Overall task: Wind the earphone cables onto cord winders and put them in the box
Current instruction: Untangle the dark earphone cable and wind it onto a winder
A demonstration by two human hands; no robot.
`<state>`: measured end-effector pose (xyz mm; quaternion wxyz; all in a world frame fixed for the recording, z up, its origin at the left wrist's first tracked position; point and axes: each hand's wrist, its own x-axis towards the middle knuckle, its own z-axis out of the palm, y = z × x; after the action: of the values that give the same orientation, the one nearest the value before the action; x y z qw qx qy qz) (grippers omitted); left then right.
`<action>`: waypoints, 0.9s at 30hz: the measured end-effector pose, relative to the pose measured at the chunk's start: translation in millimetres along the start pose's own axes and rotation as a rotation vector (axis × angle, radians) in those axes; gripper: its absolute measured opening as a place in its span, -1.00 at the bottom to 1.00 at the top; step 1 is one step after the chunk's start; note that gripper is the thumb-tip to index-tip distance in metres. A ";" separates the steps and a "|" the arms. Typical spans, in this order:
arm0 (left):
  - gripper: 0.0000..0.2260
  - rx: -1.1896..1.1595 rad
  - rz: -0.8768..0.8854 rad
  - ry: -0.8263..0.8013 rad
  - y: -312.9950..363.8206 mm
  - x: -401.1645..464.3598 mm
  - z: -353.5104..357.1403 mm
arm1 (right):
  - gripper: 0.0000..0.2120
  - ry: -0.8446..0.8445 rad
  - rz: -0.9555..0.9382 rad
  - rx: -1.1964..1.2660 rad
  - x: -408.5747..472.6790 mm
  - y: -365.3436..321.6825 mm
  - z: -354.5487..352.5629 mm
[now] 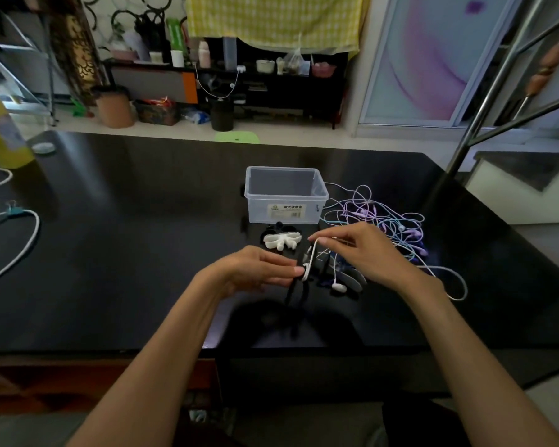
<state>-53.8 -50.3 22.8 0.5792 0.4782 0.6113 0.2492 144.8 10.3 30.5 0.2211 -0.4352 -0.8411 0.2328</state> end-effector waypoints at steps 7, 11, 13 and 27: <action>-0.77 0.182 -0.001 -0.175 -3.0 -7.3 -9.6 | -0.86 -0.344 0.107 0.274 -2.4 6.5 -3.6; -0.70 0.089 0.121 -0.305 -6.6 -7.1 -10.3 | -0.82 -0.544 0.206 0.470 -10.4 11.1 -7.7; -0.71 -0.105 0.216 -0.250 -4.0 -4.5 -7.9 | -0.80 -0.440 0.226 0.533 -10.4 10.9 -2.5; -0.82 -0.771 0.154 0.318 -6.2 25.3 14.1 | -0.76 -0.128 0.162 -0.059 -1.1 -12.0 40.6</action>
<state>-39.0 -34.4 2.7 0.5940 0.2262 0.5175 0.5729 114.4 -4.9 5.1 0.1342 -0.4924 -0.8221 0.2523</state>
